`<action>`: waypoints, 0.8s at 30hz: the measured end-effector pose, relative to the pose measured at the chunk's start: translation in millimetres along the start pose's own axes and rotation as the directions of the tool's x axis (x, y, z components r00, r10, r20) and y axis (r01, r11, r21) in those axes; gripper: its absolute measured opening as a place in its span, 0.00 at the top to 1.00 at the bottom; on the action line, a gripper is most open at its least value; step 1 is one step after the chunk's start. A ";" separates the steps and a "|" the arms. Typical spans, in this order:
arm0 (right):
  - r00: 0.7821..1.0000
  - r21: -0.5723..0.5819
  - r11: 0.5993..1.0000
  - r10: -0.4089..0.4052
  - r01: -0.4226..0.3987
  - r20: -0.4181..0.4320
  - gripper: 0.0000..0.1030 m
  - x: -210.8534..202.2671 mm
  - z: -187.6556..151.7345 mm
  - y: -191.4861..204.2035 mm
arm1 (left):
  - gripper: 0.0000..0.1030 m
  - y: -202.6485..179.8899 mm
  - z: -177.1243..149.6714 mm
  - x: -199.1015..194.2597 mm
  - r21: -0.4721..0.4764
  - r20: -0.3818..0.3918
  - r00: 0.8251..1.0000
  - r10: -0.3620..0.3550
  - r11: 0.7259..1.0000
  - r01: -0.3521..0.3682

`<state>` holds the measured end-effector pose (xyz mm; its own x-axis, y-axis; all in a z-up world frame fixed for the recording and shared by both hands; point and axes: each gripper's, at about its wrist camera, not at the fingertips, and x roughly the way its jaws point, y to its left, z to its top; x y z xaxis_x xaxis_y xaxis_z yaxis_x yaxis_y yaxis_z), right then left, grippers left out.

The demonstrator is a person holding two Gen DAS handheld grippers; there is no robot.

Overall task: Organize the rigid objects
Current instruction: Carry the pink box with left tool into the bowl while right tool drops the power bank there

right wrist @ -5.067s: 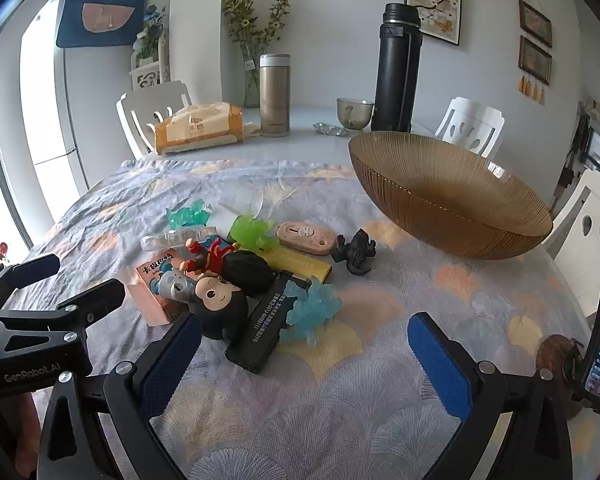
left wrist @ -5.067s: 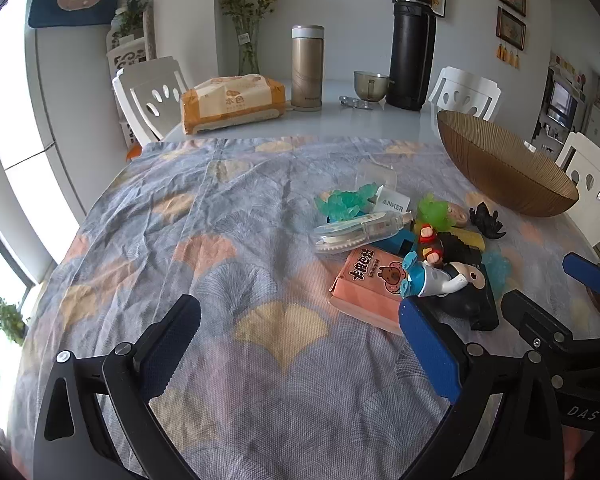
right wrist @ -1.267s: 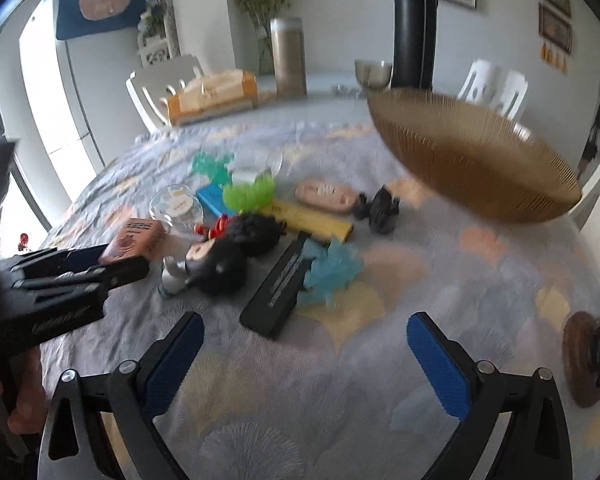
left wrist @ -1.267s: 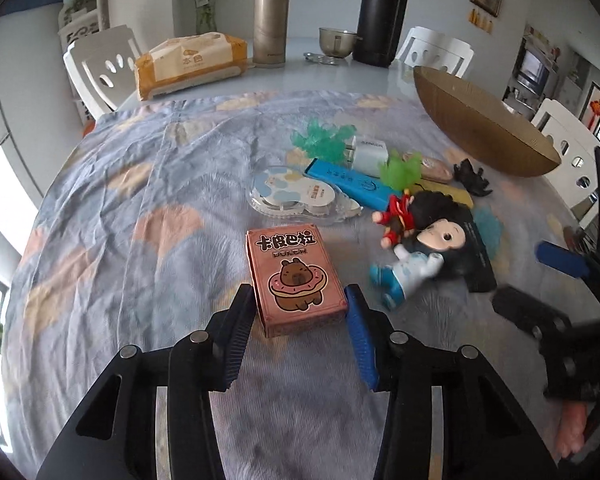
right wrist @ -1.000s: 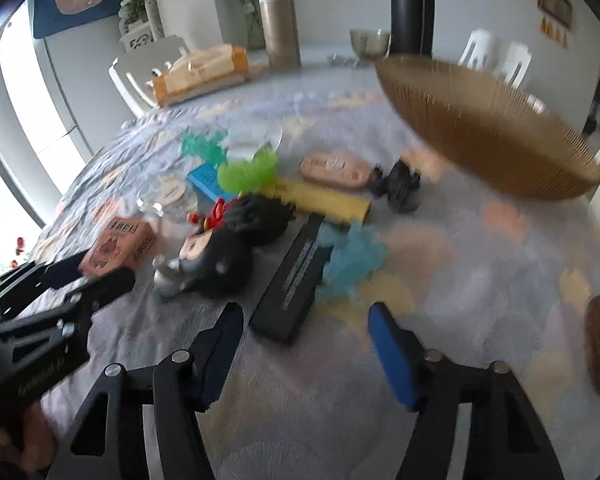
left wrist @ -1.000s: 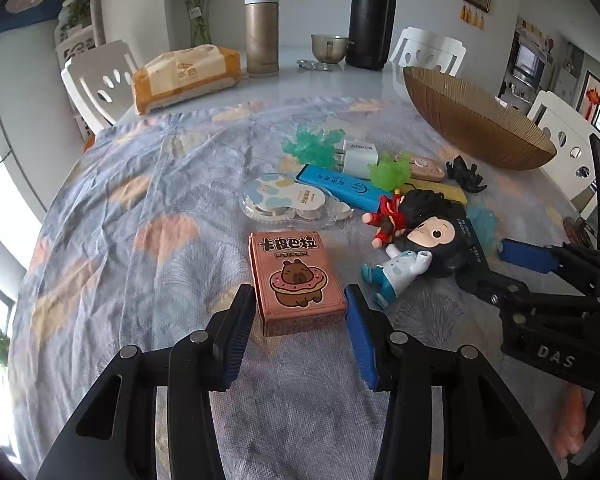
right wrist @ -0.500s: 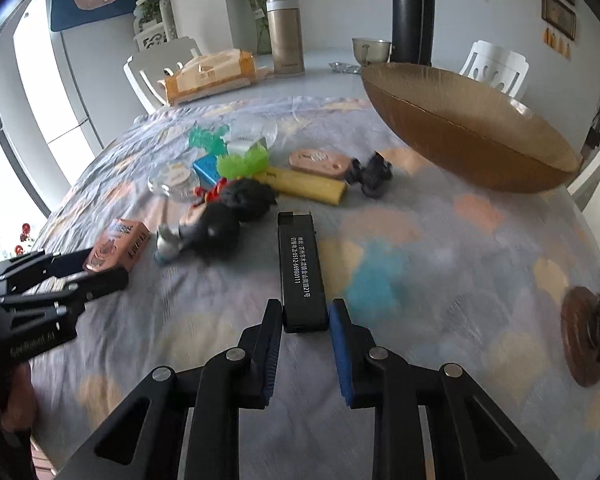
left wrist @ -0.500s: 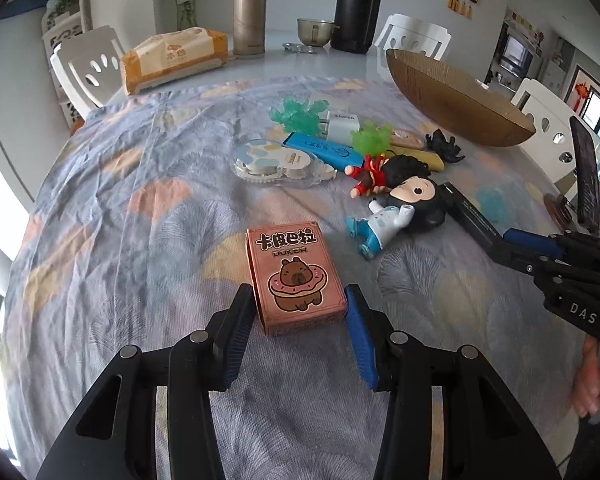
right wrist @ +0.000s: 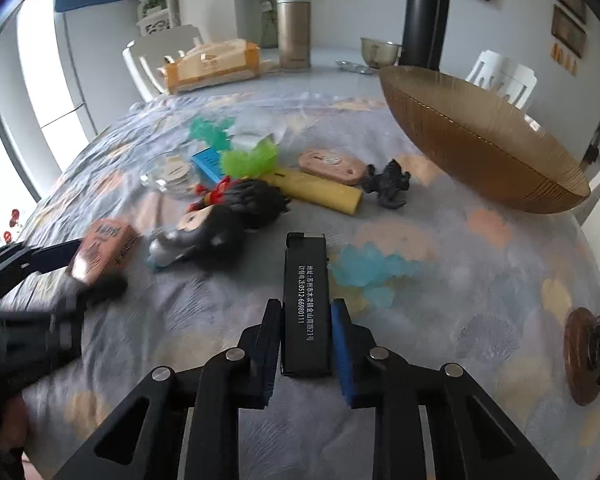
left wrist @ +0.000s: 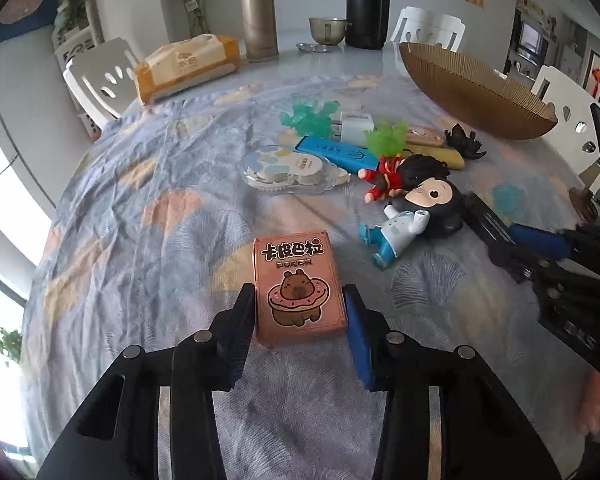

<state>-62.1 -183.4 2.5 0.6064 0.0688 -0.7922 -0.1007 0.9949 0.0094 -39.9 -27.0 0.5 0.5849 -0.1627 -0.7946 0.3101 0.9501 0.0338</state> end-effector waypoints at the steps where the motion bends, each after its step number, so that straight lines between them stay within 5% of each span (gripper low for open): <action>1: 1.000 0.012 1.000 0.026 -0.027 0.015 0.77 -7.2 -2.1 -1.9 | 0.62 0.9 0.1 -3.6 -0.004 0.014 1.000 -0.001 1.000 0.001; 6: 0.991 0.084 0.994 0.065 -0.075 0.119 0.77 -51.1 11.7 -19.5 | 0.63 -4.0 21.1 -41.8 -0.024 0.129 0.991 -0.041 0.999 0.045; 14: 0.946 0.161 0.987 -0.074 0.023 0.316 0.77 -116.6 58.0 -47.8 | 0.63 -53.2 108.3 -96.1 0.060 0.344 0.919 -0.192 0.981 0.182; 19: 0.914 0.325 0.939 -0.228 0.114 0.337 0.77 -125.7 83.6 -93.5 | 0.63 -98.0 161.0 -82.9 0.120 0.365 0.900 -0.238 0.971 0.208; 24: 0.924 0.409 0.895 -0.295 0.178 0.244 0.77 -100.0 96.4 -130.6 | 0.63 -142.8 195.4 -36.7 0.144 0.290 0.911 -0.295 0.954 0.263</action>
<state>-33.5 -313.2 139.3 0.7826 -0.2119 -0.5853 0.3402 0.9330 0.1172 40.8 -208.7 143.3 0.6581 -0.5055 -0.5580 0.5577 0.8252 -0.0896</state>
